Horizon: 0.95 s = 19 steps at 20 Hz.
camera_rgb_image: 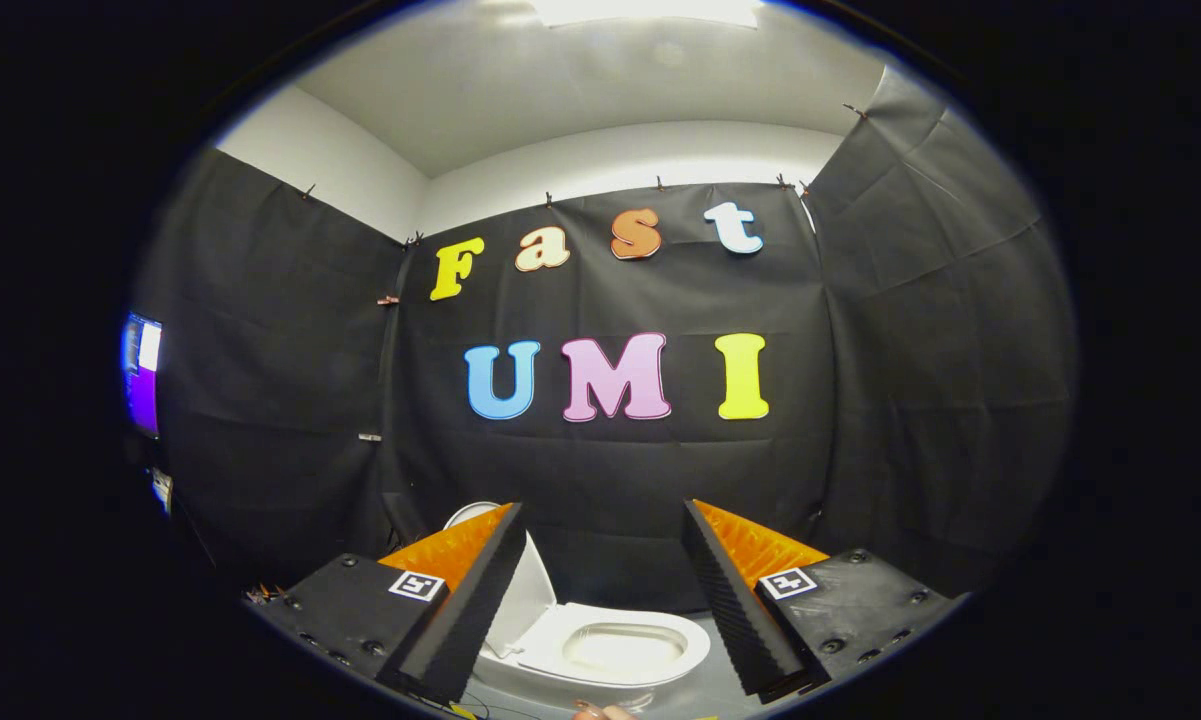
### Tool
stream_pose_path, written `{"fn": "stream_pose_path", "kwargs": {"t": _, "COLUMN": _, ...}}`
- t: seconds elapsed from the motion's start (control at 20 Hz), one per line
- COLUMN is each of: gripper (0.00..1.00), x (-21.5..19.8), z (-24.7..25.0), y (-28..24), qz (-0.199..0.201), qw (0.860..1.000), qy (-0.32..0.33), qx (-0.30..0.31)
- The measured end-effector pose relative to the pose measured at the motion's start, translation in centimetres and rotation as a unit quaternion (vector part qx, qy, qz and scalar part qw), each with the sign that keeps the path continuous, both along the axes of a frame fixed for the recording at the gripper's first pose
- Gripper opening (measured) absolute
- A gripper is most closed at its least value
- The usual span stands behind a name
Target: Open the toilet lid.
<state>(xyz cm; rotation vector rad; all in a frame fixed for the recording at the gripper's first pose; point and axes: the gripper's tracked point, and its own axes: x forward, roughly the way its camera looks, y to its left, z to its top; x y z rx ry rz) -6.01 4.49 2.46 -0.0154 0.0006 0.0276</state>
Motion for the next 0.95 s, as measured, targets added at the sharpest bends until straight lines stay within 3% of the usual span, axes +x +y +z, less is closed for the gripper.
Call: {"fn": "stream_pose_path", "kwargs": {"t": 0.95, "gripper": 0.98, "x": -0.17, "z": 0.07, "y": 0.27, "qz": 0.004, "qw": 1.0, "qy": -0.001, "qx": -0.001}}
